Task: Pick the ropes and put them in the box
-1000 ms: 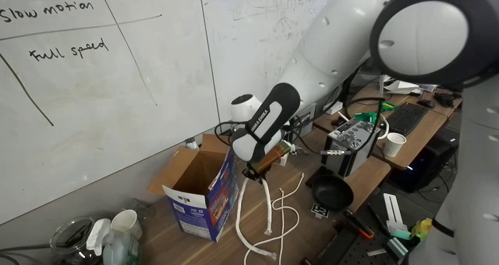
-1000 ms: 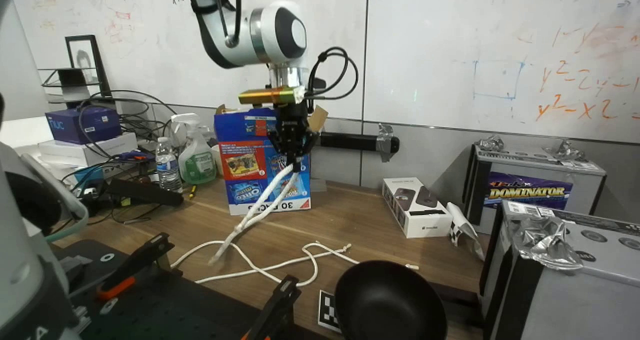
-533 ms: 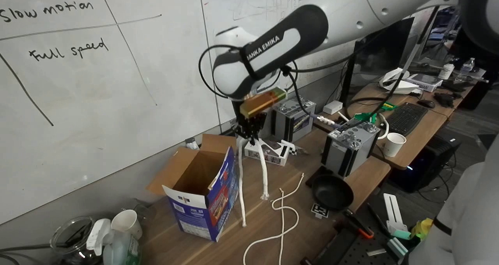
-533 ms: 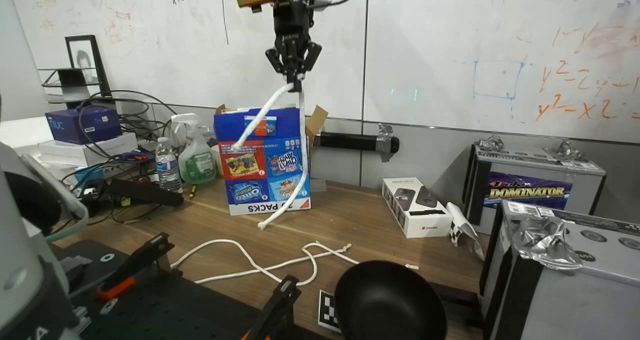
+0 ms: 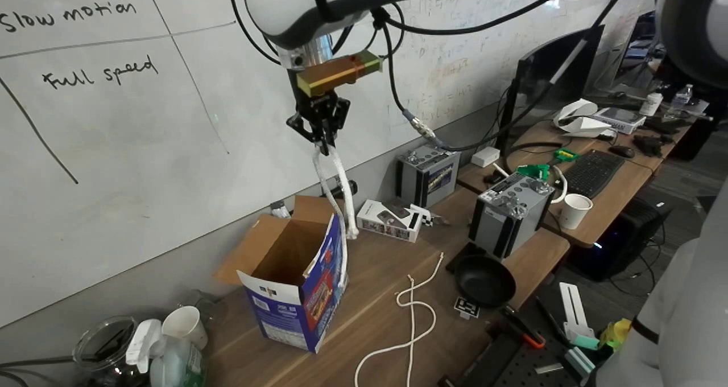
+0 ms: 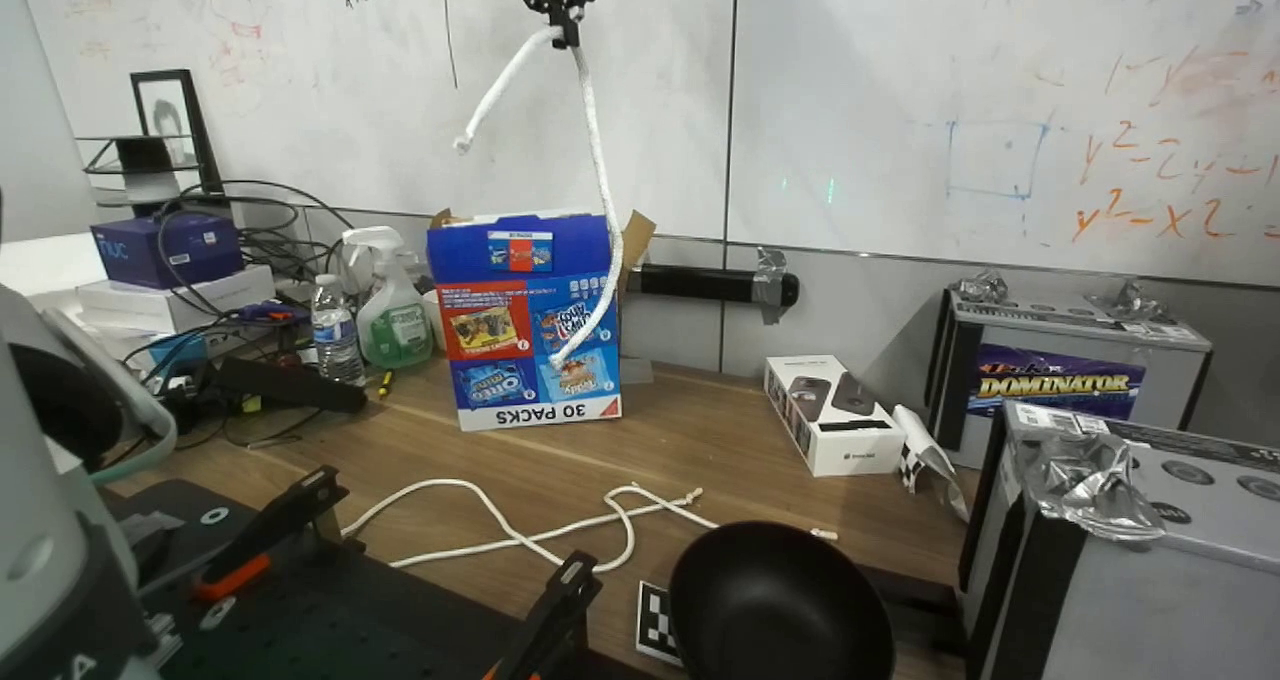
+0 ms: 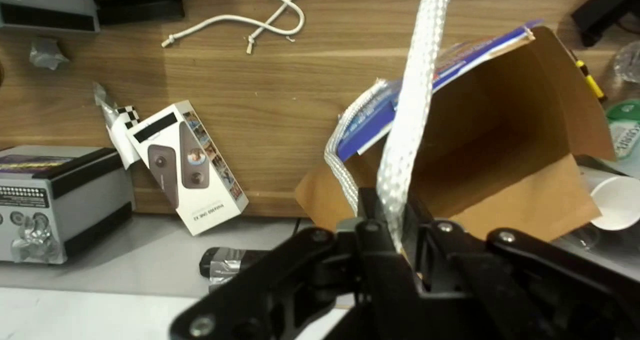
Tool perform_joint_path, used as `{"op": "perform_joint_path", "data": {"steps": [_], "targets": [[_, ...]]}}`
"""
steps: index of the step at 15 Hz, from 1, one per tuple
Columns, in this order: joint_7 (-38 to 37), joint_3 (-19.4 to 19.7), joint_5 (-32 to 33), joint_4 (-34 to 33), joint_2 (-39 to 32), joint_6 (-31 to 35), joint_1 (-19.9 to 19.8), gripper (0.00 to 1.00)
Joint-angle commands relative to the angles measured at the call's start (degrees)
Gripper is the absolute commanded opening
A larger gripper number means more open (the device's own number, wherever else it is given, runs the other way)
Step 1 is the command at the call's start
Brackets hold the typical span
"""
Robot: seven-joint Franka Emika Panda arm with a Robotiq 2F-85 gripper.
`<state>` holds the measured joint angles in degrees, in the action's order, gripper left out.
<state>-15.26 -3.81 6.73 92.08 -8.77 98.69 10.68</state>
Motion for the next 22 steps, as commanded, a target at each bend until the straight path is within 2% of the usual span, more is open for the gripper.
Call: {"op": "perform_joint_path", "data": {"steps": [1, 5, 9, 14, 18, 22], "targets": [[-3.45, -2.05, 2.23, -13.37, -7.09, -3.05, 1.53, 0.15], [-4.17, -2.55, 2.51, -20.77, -12.34, -1.35, 3.64, 0.14], [-1.46, -2.43, -1.57, -22.43, -15.84, 1.06, 2.84, 0.14], [3.53, -3.39, -9.36, -16.74, -18.69, 5.86, -0.64, 0.14], [7.72, -3.09, -15.29, -14.58, -21.89, 4.69, -2.74, 0.14], [9.76, -2.93, -17.97, -12.26, -23.72, 3.71, -3.9, 0.14]]}}
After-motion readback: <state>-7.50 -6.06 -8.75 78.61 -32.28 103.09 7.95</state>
